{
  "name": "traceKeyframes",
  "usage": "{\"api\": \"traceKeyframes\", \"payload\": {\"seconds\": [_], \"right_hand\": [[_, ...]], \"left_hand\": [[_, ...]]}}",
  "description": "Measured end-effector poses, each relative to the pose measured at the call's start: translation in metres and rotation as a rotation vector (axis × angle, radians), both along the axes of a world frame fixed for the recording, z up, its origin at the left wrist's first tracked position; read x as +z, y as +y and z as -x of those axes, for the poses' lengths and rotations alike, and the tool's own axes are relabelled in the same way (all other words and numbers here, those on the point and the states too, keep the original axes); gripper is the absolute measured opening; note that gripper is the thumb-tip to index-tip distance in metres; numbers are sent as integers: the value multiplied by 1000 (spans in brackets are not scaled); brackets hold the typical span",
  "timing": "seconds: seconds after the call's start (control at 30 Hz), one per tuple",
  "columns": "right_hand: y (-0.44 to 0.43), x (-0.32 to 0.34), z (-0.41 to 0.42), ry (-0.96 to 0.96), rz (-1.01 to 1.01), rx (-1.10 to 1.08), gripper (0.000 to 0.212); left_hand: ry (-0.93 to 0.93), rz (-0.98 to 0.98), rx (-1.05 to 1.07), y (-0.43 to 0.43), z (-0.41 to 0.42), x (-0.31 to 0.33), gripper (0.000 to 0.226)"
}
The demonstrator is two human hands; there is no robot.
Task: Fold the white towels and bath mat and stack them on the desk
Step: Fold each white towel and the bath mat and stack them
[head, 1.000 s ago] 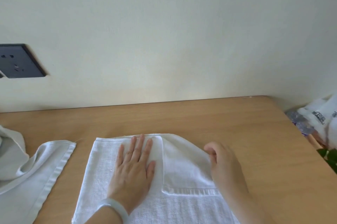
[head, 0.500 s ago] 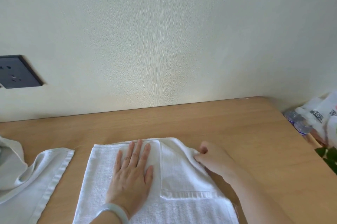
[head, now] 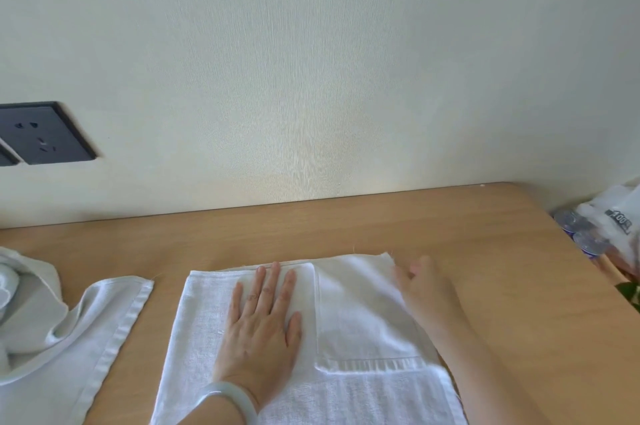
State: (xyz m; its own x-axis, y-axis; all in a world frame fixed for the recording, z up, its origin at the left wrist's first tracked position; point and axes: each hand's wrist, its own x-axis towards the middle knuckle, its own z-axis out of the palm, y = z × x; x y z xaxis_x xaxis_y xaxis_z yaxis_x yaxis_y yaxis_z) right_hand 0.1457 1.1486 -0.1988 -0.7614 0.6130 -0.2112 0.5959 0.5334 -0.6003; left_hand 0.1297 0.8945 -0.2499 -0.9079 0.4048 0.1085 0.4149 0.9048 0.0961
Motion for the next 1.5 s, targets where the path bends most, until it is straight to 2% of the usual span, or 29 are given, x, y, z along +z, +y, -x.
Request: {"api": "traceKeyframes", "payload": {"seconds": [0.07,0.13,0.17,0.2,0.27,0.3,0.33,0.37,0.43,0.5,0.57,0.6,0.63,0.7,0.8,0.83,0.87,0.9,0.97,1.03,1.1,1.2,1.3,1.4,1.5], "right_hand": [[-5,-1,3,-78,-161,113,31],[-13,2,5,17,-454,146,24],[-17,3,6,137,-556,158,21],[-20,7,4,271,-546,195,18],[-32,13,-5,372,-173,397,11],[-40,12,-15,312,13,544,13],[-49,9,-27,233,104,690,27],[-55,4,-40,137,57,823,44],[-56,-14,-62,144,-231,982,61],[-52,-20,-73,241,-399,1020,48],[-48,-22,-69,380,-504,1021,20],[-47,-19,-66,405,-514,1025,19],[-48,-16,-63,417,-471,1005,22],[-49,5,-54,390,-170,848,17],[-32,38,-26,347,504,517,15],[-20,41,-14,302,634,384,11],[-10,41,-2,236,651,301,9],[0,37,8,142,591,265,9],[10,22,23,-44,391,236,23],[11,11,31,-80,265,189,37],[6,6,33,-15,144,177,43],[0,-2,29,115,-7,169,41],[-4,-11,24,177,-131,143,35],[-9,-16,20,228,-261,96,32],[-14,-17,16,273,-256,65,32]], "left_hand": [[-3,4,-1,0,0,0,60],[-8,4,4,0,-1,0,60],[-13,1,5,0,-1,1,60],[-14,-2,1,0,-1,2,60],[-24,-9,-9,0,0,3,59],[-33,-14,-13,0,0,3,59],[-45,-25,-20,-1,0,3,59],[-52,-43,-31,-2,1,4,58],[-63,-100,-76,-10,5,5,58],[-35,-178,-46,-26,12,14,56],[30,-250,137,-51,23,26,47],[14,-281,255,-66,32,30,44],[-21,-301,365,-79,40,32,46],[-86,-276,490,-99,53,35,48],[-207,-379,495,-107,64,38,48],[-232,-412,468,-107,65,40,46],[-243,-418,432,-107,66,41,42],[-240,-405,399,-107,67,43,34],[-270,-410,349,-108,73,46,23],[-339,-413,315,-108,80,50,29],[-417,-342,271,-106,87,57,29],[-503,-212,186,-102,99,68,20],[-533,-155,154,-100,107,78,28],[-607,-271,266,-108,113,81,23],[-683,-490,395,-113,113,80,24]]}}
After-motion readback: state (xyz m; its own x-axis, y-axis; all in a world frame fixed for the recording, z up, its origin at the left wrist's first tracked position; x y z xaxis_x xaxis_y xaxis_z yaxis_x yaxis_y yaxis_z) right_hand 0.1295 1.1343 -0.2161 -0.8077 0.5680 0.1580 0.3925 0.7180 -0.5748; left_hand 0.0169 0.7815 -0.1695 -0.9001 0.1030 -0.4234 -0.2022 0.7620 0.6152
